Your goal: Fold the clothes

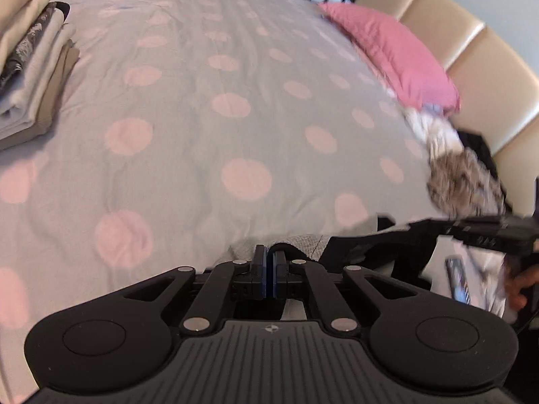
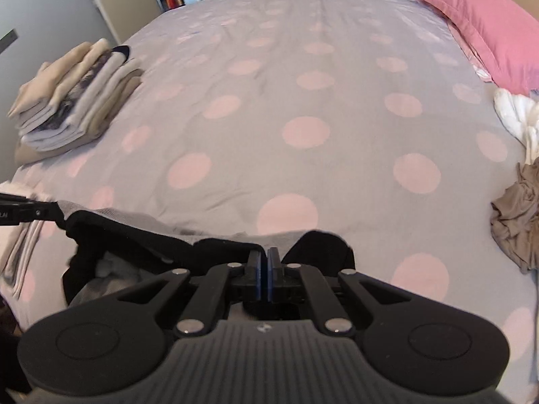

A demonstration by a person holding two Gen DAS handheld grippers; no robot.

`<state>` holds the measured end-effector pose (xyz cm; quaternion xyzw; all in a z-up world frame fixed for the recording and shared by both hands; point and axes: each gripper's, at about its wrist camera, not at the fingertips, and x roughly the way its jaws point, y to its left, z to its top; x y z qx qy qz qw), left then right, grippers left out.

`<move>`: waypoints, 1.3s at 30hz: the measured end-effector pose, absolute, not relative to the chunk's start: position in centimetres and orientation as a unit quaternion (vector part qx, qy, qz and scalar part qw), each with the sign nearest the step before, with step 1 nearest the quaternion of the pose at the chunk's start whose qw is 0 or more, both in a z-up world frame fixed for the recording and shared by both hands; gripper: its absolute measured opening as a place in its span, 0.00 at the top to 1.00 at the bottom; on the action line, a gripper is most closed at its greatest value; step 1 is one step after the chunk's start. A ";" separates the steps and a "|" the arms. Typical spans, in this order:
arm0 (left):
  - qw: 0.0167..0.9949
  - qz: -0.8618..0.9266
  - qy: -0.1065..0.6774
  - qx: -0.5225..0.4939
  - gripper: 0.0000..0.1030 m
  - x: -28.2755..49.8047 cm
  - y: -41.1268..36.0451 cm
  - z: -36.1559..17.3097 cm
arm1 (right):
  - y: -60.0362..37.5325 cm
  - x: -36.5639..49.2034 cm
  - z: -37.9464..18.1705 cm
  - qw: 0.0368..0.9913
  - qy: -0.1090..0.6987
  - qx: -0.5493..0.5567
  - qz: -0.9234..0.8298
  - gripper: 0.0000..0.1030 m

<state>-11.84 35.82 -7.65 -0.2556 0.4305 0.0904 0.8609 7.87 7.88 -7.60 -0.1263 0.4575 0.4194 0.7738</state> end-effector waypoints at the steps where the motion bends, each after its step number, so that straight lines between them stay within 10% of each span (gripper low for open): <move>1: 0.864 0.092 0.423 -0.259 0.97 -11.5 36.2 -7.8 | 8.2 8.6 -7.8 0.778 0.455 -0.125 0.416 0.96; 4: 0.868 0.106 0.406 -0.267 0.77 -10.4 37.0 -8.1 | 8.8 10.5 -8.6 0.788 0.450 -0.116 0.404 0.96; 14: 0.860 0.094 0.442 -0.237 0.58 -9.7 36.3 -9.1 | 9.3 12.7 -9.4 0.793 0.452 -0.112 0.393 0.63; 24: 0.831 0.130 0.499 -0.206 0.56 -9.5 36.0 -12.3 | 10.2 10.4 -11.5 0.758 0.486 -0.147 0.409 0.45; 26: 0.828 0.132 0.502 -0.210 0.72 -9.7 36.2 -12.7 | 10.4 10.2 -12.2 0.750 0.497 -0.158 0.407 0.49; 29: 0.831 0.147 0.490 -0.219 0.93 -10.3 36.8 -12.3 | 10.3 10.2 -13.1 0.742 0.513 -0.167 0.397 0.95; 39: 0.852 0.196 0.411 -0.257 0.99 -12.7 40.0 -8.0 | 6.5 13.5 -8.7 0.807 0.472 -0.081 0.346 0.95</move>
